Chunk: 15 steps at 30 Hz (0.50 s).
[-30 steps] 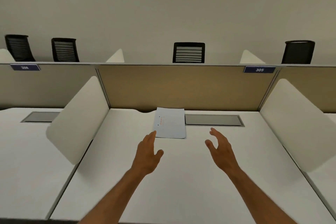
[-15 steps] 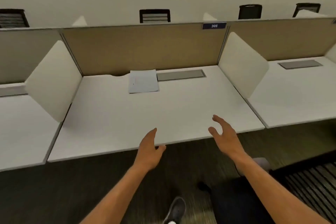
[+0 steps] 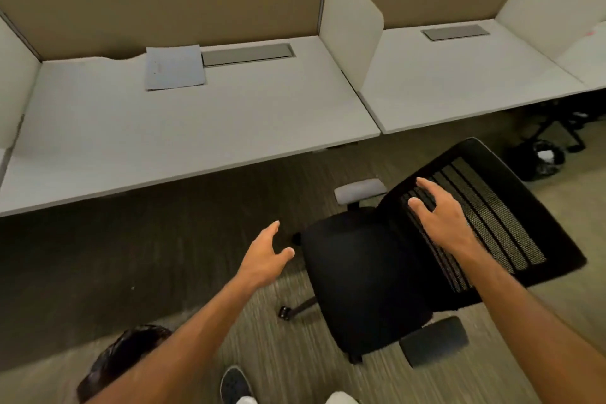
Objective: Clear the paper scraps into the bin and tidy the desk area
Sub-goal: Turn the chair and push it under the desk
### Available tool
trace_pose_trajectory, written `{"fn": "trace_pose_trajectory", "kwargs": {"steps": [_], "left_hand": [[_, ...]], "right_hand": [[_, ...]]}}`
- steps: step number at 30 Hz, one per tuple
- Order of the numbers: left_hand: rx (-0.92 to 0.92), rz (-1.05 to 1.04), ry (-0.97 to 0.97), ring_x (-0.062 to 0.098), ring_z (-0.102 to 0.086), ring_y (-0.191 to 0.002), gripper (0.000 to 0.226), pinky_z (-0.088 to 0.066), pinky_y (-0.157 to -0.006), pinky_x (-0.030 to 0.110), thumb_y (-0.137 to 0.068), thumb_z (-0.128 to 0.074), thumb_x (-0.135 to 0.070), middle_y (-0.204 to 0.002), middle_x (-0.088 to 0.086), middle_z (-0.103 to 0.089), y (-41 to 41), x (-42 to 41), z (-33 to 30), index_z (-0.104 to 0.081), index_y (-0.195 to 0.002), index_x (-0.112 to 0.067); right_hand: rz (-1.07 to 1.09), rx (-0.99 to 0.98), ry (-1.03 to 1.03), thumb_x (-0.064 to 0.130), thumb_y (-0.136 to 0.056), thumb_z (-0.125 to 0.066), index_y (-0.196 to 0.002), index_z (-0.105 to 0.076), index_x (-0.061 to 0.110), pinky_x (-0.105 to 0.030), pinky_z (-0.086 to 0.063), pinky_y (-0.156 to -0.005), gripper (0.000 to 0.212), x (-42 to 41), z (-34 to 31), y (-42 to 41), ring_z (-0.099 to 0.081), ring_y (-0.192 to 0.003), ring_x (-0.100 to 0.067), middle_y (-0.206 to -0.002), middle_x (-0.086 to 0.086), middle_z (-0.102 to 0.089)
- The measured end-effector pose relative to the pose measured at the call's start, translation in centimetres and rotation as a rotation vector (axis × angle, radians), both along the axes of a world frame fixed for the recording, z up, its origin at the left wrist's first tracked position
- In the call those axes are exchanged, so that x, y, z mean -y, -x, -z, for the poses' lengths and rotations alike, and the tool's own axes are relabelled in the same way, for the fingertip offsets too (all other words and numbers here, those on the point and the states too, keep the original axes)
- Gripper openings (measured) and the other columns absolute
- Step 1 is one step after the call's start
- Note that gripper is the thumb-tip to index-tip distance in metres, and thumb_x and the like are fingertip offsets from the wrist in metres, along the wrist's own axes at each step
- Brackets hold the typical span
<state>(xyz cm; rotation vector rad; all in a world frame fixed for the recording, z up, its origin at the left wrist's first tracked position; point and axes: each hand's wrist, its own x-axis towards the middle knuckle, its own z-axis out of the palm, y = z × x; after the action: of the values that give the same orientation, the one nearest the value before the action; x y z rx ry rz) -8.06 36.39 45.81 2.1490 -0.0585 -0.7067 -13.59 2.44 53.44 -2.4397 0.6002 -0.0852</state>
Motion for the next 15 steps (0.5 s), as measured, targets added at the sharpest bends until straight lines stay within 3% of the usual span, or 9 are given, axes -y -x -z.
{"fn": "trace_pose_trajectory", "kwargs": {"steps": [8,11,15], "left_hand": [[-0.093,0.041,-0.03,0.019,-0.035,-0.144,0.078,-0.034,-0.113,0.038,-0.092,-0.067,-0.028,-0.158,-0.001,-0.035,7.0,18.0,1.7,-0.023,-0.156,-0.025],[-0.113,0.017,-0.034,0.019,-0.034,-0.144,0.079,-0.034,-0.115,0.036,-0.092,-0.067,-0.03,-0.158,0.001,-0.035,10.0,26.7,2.6,-0.023,-0.157,-0.022],[-0.195,0.019,-0.037,0.02,-0.033,-0.145,0.08,-0.032,-0.113,0.035,-0.092,-0.067,-0.031,-0.159,0.001,-0.033,13.0,38.1,3.3,-0.021,-0.157,-0.023]], "right_hand": [[-0.073,-0.042,0.087,0.026,-0.097,-0.062,-0.145,-0.048,0.013,-0.045,-0.03,-0.118,0.052,19.9,1.1,4.8,-0.039,-0.142,-0.027,-0.148,-0.011,-0.051],[-0.154,-0.067,0.105,0.022,-0.094,-0.064,-0.143,-0.05,0.01,-0.041,-0.028,-0.116,0.052,28.4,1.5,3.6,-0.042,-0.139,-0.027,-0.147,-0.013,-0.051],[-0.089,-0.158,0.03,0.025,-0.094,-0.064,-0.148,-0.043,0.011,-0.039,-0.019,-0.121,0.059,37.7,2.7,2.1,-0.026,-0.149,-0.026,-0.159,-0.014,-0.031]]}}
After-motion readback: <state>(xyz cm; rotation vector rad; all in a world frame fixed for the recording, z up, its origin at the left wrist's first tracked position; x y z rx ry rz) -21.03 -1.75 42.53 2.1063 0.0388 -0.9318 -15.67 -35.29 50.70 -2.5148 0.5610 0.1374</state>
